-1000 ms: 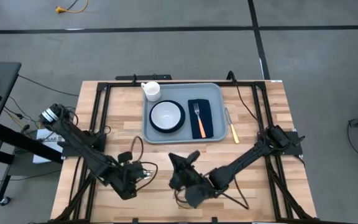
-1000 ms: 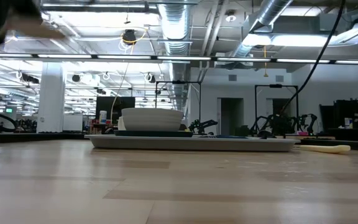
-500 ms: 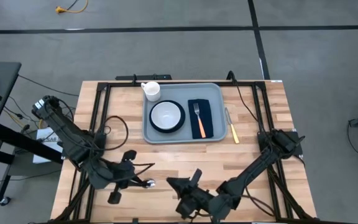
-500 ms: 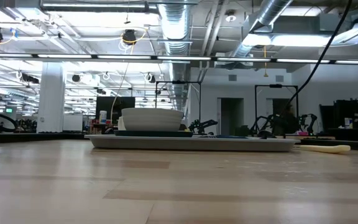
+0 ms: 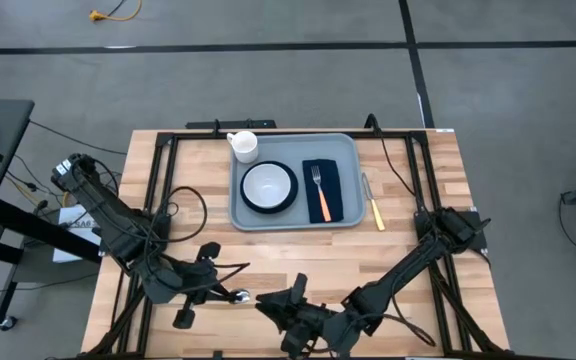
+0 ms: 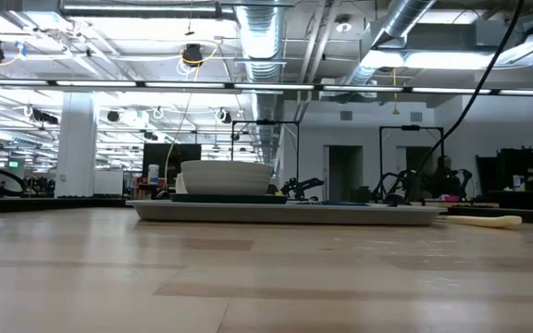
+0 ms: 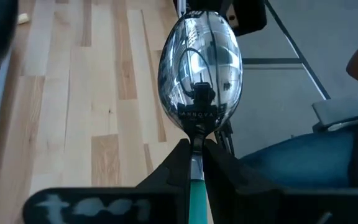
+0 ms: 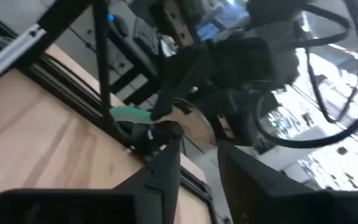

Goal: Set up tray
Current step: Put the blue spoon to the right of the green plate on the blue napkin on the gray tray

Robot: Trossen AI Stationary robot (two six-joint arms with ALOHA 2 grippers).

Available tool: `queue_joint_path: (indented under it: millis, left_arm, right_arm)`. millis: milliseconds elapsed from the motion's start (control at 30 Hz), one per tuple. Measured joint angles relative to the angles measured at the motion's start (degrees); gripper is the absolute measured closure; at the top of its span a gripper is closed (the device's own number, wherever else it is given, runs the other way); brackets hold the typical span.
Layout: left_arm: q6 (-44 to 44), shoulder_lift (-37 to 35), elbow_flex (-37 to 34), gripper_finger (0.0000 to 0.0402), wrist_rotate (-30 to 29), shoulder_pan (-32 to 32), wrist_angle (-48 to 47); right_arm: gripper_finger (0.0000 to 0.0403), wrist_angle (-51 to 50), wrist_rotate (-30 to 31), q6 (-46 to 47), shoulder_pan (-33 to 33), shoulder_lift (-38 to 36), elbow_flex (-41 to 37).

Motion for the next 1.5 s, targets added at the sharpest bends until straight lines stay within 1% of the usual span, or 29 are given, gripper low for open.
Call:
queue_joint_path:
  millis: [167,300,433,567,667,833,967,1000,1200,1333,1400,1500]
  left_arm:
    - [0.3,0.0,0.0,0.0389,-0.17,0.0,0.69]
    - [0.3,0.87,0.0,0.0389,-0.95,0.0,0.61]
    - [0.34,2.26,0.0,0.0389,-0.46,0.21,0.91]
    - [0.36,2.91,0.0,0.0389,-0.02,0.57,0.73]
    - [0.36,2.89,0.0,0.0389,0.05,0.55,1.14]
    - [0.39,2.8,0.0,0.0389,0.31,0.55,1.64]
    - [0.82,2.8,0.0,0.0388,0.35,0.55,2.54]
    - [0.82,2.8,0.0,0.0386,0.46,0.55,2.61]
    - [0.8,2.8,0.0,0.0363,0.49,0.55,2.99]
    - [0.76,2.8,0.0,0.0346,0.02,0.57,2.4]
    - [0.76,2.78,0.01,0.0334,-0.13,0.55,0.15]
    - [-1.03,2.78,0.0,0.0309,-0.01,0.52,-5.05]
  right_arm:
    - [0.0291,-0.13,-0.96,1.21,-1.48,-0.02,0.24]
    - [0.029,1.15,-4.09,0.64,-2.2,-0.02,0.24]
    - [0.029,1.66,-5.5,-0.1,-2.44,-0.02,0.24]
    - [0.0294,0.52,-6.5,1.47,-3.27,0.0,0.22]
    - [0.0306,-0.48,-8.06,2.06,-3.56,0.0,0.22]
    - [0.0339,-0.56,-8.14,1.64,-3.45,0.0,0.22]
    - [0.0386,-0.55,-8.2,1.13,-3.45,0.0,0.22]
    - [0.0394,-0.67,-8.26,0.94,-3.45,0.0,0.22]
    - [0.0401,-0.7,-7.51,1.14,-3.45,0.0,0.22]
    - [0.0402,-1.15,-4.05,1.14,-3.29,0.0,0.22]
    - [0.0402,-3.23,-2.46,1.15,-2.84,-0.33,0.22]
    - [0.0402,-7.79,-1.79,2.78,-2.36,-1.48,0.22]
